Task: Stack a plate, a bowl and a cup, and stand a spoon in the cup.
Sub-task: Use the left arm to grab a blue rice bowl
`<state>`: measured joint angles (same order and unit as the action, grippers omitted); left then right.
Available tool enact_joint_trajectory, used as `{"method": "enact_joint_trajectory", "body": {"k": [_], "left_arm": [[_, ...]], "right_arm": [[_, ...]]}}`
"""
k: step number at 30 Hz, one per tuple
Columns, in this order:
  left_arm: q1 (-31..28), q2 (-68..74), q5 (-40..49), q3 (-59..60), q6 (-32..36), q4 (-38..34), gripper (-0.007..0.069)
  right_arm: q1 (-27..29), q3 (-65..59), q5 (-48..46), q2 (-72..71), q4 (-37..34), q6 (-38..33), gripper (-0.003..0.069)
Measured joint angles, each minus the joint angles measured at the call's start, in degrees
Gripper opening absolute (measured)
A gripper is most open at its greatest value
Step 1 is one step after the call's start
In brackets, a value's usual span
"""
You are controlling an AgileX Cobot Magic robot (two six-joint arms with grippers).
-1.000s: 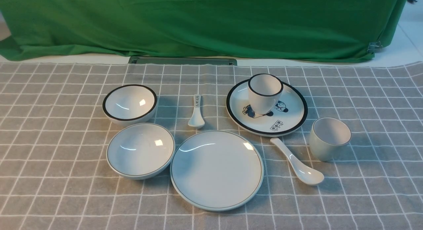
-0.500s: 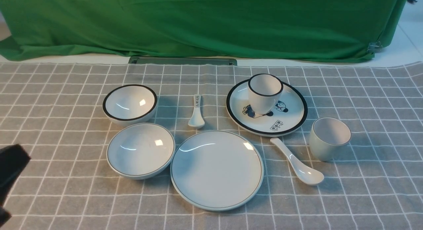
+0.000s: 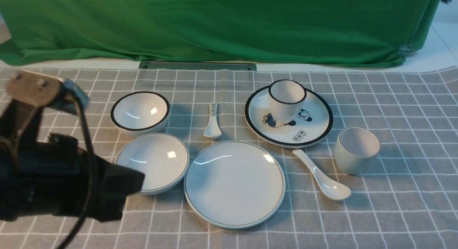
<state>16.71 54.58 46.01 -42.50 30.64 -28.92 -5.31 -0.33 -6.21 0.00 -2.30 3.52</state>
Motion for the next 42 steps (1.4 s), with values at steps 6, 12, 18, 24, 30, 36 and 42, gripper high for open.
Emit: {"method": "enact_joint_trajectory", "body": {"k": [6, 12, 18, 24, 30, 36, 42], "left_arm": [[0.6, 2.5, 3.9, 0.0, 1.6, 0.9, 0.0017], [0.6, 3.8, 5.7, -2.3, 2.0, 1.7, 0.0017], [1.5, 10.4, 7.1, -8.1, 2.8, 5.9, 0.0017], [8.4, 23.4, 9.2, -15.4, 1.8, 16.0, 0.0022], [8.2, 30.9, 5.8, -20.0, 5.3, 18.9, 0.0139], [8.2, 36.2, 3.4, -20.0, 6.6, 24.0, 0.0307], [8.2, 43.2, -1.1, -20.0, 6.3, 29.6, 0.0464]], "right_arm": [[0.0, 0.0, 10.1, 0.0, -7.0, 12.5, 0.0242], [-1.5, 1.9, 7.7, 0.7, -7.8, 18.0, 0.0155], [-9.6, 23.5, -16.9, 15.0, -7.5, 2.9, 0.0029], [-17.4, 44.2, -39.1, 36.8, -4.9, -12.1, 0.0051], [-18.8, 46.1, -40.5, 41.1, -4.6, -13.8, 0.0067], [-18.8, 46.1, -41.0, 40.9, -4.5, -15.1, 0.0067], [-18.8, 46.1, -42.2, 40.9, -4.8, -16.5, 0.0069]]}}
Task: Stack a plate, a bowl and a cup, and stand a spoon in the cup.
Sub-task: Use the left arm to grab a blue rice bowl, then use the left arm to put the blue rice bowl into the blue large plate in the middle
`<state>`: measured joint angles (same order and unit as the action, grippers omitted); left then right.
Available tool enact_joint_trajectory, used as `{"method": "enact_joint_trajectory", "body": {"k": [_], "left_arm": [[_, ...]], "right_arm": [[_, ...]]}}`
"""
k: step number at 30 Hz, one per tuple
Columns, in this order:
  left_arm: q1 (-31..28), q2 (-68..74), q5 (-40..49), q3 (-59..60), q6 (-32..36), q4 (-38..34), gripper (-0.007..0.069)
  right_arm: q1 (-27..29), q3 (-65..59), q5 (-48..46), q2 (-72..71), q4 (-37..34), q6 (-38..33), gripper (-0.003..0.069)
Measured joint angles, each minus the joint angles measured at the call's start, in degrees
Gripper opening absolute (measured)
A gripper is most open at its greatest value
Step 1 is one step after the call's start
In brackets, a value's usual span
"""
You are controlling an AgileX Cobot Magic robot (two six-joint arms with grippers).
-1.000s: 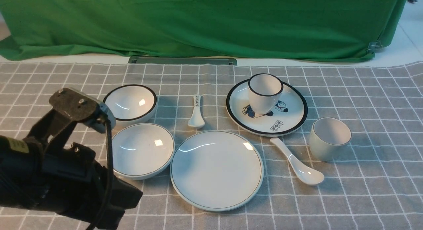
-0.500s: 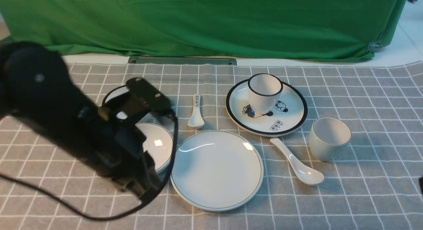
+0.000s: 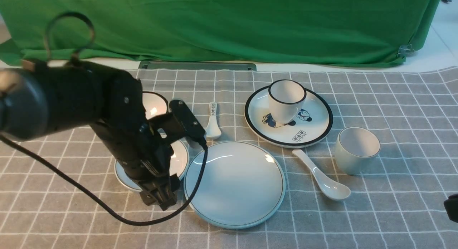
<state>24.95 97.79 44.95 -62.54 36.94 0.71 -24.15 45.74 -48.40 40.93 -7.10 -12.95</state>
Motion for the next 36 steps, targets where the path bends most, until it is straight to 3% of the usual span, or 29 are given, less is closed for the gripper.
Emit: {"method": "enact_joint_trajectory", "body": {"k": [3, 7, 9, 11, 12, 14, 23, 30, 36], "left_arm": [[0.0, 2.2, -3.0, 0.0, 0.0, 0.7, 0.0465], [0.0, 4.2, -4.7, 0.0, 0.0, 0.9, 0.0377], [0.0, 4.6, -4.9, 0.0, 0.0, 0.9, 0.0277], [0.0, 4.7, -4.9, 0.0, 0.0, 0.9, 0.0233], [0.0, 4.7, -5.0, 0.0, 0.0, 1.0, 0.0118], [0.0, 4.6, -5.0, -0.2, -0.2, 1.3, 0.0067], [1.5, 0.4, 0.7, -0.6, -7.5, 5.2, 0.0026], [10.8, -3.5, 2.9, -4.7, -9.0, 4.7, 0.0025], [17.9, 1.8, -3.2, -7.5, -9.5, 4.2, 0.0025]], "right_arm": [[-0.1, 0.0, -0.1, 0.0, 0.0, 0.0, 0.0070], [-0.1, 0.0, -0.5, 0.0, 0.0, 0.0, 0.0076], [-0.1, 0.0, -0.5, 0.0, 0.0, 0.0, 0.0078], [-0.1, 0.0, -0.6, 0.0, 0.0, 0.0, 0.0081], [-0.1, 0.0, -0.6, -0.1, 0.0, 0.0, 0.0084], [-0.1, 0.0, -0.6, -0.4, 0.0, 0.0, 0.0087], [-0.1, 0.0, -0.7, -2.4, -0.1, -0.1, 0.0097], [-0.1, 0.0, -0.1, -2.7, -0.1, -0.1, 0.0105], [-0.1, 0.0, 0.2, -2.7, -0.1, -0.1, 0.0108]]}}
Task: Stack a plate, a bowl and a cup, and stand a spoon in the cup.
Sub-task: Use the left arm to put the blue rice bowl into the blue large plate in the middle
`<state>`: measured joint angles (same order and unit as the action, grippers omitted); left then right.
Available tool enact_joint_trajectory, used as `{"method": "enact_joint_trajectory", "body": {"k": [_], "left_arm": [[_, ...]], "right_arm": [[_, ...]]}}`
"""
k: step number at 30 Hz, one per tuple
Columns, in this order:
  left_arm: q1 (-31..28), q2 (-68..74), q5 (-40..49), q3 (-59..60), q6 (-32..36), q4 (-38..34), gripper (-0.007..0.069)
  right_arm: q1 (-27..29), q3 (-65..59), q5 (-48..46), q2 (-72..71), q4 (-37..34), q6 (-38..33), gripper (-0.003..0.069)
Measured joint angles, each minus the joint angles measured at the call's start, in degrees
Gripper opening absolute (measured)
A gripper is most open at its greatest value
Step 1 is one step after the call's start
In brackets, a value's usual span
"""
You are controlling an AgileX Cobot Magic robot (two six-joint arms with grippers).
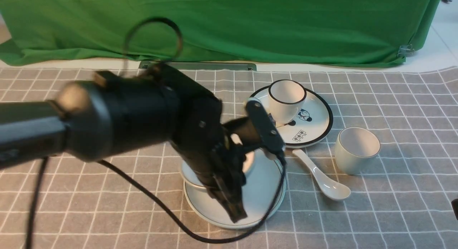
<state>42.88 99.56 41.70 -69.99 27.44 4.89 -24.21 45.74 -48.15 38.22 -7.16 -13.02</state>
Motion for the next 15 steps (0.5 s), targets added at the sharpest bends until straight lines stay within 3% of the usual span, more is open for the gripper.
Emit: {"method": "enact_joint_trajectory", "body": {"k": [15], "left_arm": [[0.7, 6.4, -2.2, -1.8, 2.8, -4.9, 0.0042]], "right_arm": [[0.0, 0.0, 0.2, 0.0, 0.0, 0.2, 0.0128]]}}
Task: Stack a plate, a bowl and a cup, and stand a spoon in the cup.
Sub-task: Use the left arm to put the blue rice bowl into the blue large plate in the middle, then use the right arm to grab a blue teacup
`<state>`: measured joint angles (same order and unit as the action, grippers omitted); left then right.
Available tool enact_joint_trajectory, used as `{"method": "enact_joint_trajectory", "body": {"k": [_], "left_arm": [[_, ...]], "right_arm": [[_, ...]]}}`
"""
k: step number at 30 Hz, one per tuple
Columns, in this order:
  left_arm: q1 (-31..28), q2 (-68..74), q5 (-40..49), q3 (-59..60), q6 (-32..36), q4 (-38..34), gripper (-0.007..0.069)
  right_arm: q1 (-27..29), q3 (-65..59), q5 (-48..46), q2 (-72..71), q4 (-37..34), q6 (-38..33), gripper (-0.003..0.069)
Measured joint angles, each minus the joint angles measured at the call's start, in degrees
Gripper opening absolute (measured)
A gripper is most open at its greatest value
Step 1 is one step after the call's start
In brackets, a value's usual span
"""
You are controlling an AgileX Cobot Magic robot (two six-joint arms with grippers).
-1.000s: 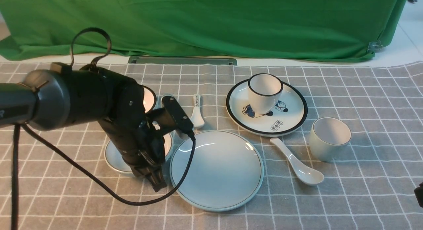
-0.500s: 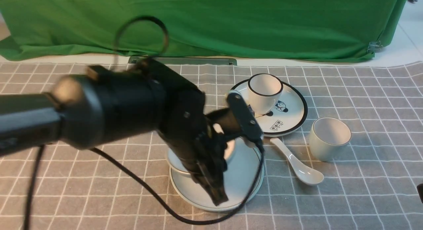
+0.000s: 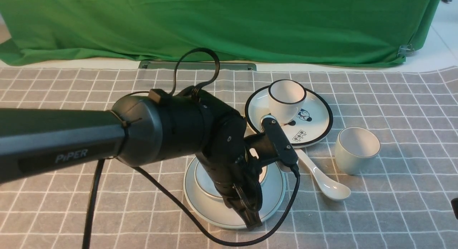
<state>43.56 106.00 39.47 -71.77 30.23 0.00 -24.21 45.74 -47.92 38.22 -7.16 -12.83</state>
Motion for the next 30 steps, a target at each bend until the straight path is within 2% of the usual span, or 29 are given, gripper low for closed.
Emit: {"method": "enact_joint_trajectory", "body": {"k": [3, 5, 7, 9, 10, 15, 17, 19, 22, 24, 25, 26, 27, 29, 30], "left_arm": [[0.0, 0.0, 0.6, 0.0, 2.2, -2.3, 0.0064], [0.0, 0.0, 1.0, 0.0, 3.3, -4.0, 0.0097], [0.0, 0.0, 1.2, 0.0, 4.1, -4.6, 0.0181], [0.0, 0.0, 1.2, 0.0, 4.2, -4.6, 0.0254], [0.0, 0.0, 1.2, 0.0, 4.2, -4.6, 0.0262], [0.0, -4.6, 4.5, -1.6, 2.5, -5.7, 0.0419], [0.0, -7.6, 5.4, -2.6, -0.5, -6.1, 0.0430], [0.0, -13.6, 5.7, -3.2, -4.1, -6.3, 0.0406], [0.0, -21.1, 5.1, -2.6, -7.7, -6.4, 0.0305], [0.0, -30.6, 2.7, 0.3, -10.1, -6.5, 0.0157], [0.0, -33.2, 2.0, 1.6, -10.5, -6.5, 0.0111], [0.0, -33.9, 1.8, 1.9, -10.6, -6.5, 0.0101], [0.0, -39.8, -0.1, 6.0, -11.5, -6.5, 0.0037], [0.0, -42.3, -0.7, 7.4, -11.9, -6.5, 0.0027], [0.0, -48.0, -2.8, 11.5, -13.2, -6.5, 0.0011]], "right_arm": [[0.0, 0.0, 0.1, 0.0, 0.0, 0.9, 0.0154], [0.0, 0.0, 0.1, 0.0, 0.0, 2.2, 0.0202], [0.0, 0.1, -0.1, 0.7, 0.0, 4.0, 0.0313], [0.0, 0.3, -0.9, 2.3, 0.0, 5.1, 0.0372], [0.0, 0.4, -1.1, 2.8, 0.0, 5.3, 0.0382], [0.0, 3.8, -2.9, 14.1, 0.5, 6.4, 0.0417], [0.0, 5.7, -2.6, 18.3, 1.2, 6.4, 0.0420], [0.0, 9.1, -2.3, 24.6, 2.4, 6.4, 0.0421], [0.0, 14.5, -1.8, 32.9, 3.7, 6.4, 0.0421], [0.1, 19.2, -1.6, 40.0, 4.1, 5.9, 0.0421], [0.1, 20.2, -1.5, 41.6, 4.1, 5.8, 0.0421], [0.1, 20.8, -1.4, 42.6, 4.2, 5.8, 0.0421], [0.1, 23.0, -1.2, 46.6, 4.9, 5.5, 0.0423], [0.1, 24.4, -0.7, 49.5, 5.8, 5.5, 0.0423], [0.1, 26.1, 0.5, 53.4, 7.7, 5.3, 0.0424]]}}
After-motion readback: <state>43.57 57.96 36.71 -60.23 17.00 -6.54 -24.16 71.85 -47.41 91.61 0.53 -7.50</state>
